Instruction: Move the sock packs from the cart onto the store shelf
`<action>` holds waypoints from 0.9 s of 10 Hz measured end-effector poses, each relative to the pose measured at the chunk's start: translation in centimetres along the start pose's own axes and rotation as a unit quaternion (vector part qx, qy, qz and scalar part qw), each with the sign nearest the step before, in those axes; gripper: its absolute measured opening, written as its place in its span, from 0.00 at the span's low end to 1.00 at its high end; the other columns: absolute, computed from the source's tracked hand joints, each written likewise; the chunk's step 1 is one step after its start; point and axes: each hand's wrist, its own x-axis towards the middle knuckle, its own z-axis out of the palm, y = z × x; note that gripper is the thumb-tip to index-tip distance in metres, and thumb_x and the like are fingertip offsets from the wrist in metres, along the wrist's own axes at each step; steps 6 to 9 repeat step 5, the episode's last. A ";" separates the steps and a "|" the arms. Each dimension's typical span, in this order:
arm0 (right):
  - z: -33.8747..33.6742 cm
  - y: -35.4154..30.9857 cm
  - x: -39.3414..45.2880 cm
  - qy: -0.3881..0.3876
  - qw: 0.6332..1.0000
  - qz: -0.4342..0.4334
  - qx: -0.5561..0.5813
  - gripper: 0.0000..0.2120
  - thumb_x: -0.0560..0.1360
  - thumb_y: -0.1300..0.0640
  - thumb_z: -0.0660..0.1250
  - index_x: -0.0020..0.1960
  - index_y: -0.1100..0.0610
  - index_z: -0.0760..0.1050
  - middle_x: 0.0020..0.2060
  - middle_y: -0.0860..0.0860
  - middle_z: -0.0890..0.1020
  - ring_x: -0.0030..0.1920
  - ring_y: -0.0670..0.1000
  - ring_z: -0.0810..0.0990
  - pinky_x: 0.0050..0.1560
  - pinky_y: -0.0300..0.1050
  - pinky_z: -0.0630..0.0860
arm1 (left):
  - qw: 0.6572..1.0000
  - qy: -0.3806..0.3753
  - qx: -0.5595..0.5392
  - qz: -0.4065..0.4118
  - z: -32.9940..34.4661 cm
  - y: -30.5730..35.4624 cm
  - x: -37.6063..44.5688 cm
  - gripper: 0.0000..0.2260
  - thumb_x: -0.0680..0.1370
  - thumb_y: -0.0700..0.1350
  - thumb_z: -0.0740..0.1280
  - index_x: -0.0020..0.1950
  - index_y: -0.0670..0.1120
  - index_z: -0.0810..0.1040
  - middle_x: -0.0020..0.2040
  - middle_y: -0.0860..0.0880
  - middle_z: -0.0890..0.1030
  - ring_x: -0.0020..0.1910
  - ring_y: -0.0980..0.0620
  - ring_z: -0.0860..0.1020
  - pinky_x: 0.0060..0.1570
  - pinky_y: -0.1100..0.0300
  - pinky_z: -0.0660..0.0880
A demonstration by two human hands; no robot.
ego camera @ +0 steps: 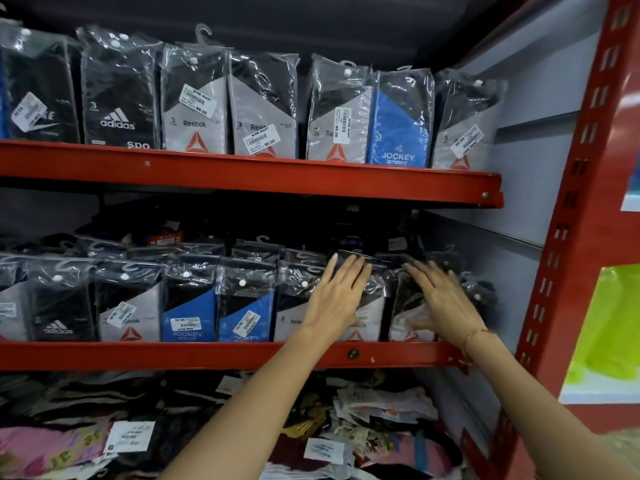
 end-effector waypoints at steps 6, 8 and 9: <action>-7.4 -7.0 0.9 0.310 0.950 -0.027 0.017 0.33 0.78 0.39 0.56 0.75 0.59 0.60 0.76 0.55 0.61 0.78 0.55 0.53 0.77 0.58 0.53 | 0.976 0.209 0.012 -0.057 -8.3 -4.8 -1.6 0.32 0.80 0.61 0.53 0.77 0.40 0.59 0.77 0.44 0.61 0.77 0.47 0.57 0.76 0.46 0.54; -7.4 -7.0 0.9 0.310 0.950 -0.027 0.017 0.33 0.78 0.39 0.56 0.75 0.59 0.60 0.76 0.55 0.61 0.78 0.55 0.53 0.77 0.58 0.53 | 0.976 0.209 0.012 -0.057 -8.3 -4.8 -1.6 0.32 0.80 0.61 0.53 0.77 0.40 0.59 0.77 0.44 0.61 0.77 0.47 0.57 0.76 0.46 0.54; -7.4 -7.0 0.9 0.310 0.950 -0.027 0.017 0.33 0.78 0.39 0.56 0.75 0.59 0.60 0.76 0.55 0.61 0.78 0.55 0.53 0.77 0.58 0.53 | 0.976 0.209 0.012 -0.057 -8.3 -4.8 -1.6 0.32 0.80 0.61 0.53 0.77 0.40 0.59 0.77 0.44 0.61 0.77 0.47 0.57 0.76 0.46 0.54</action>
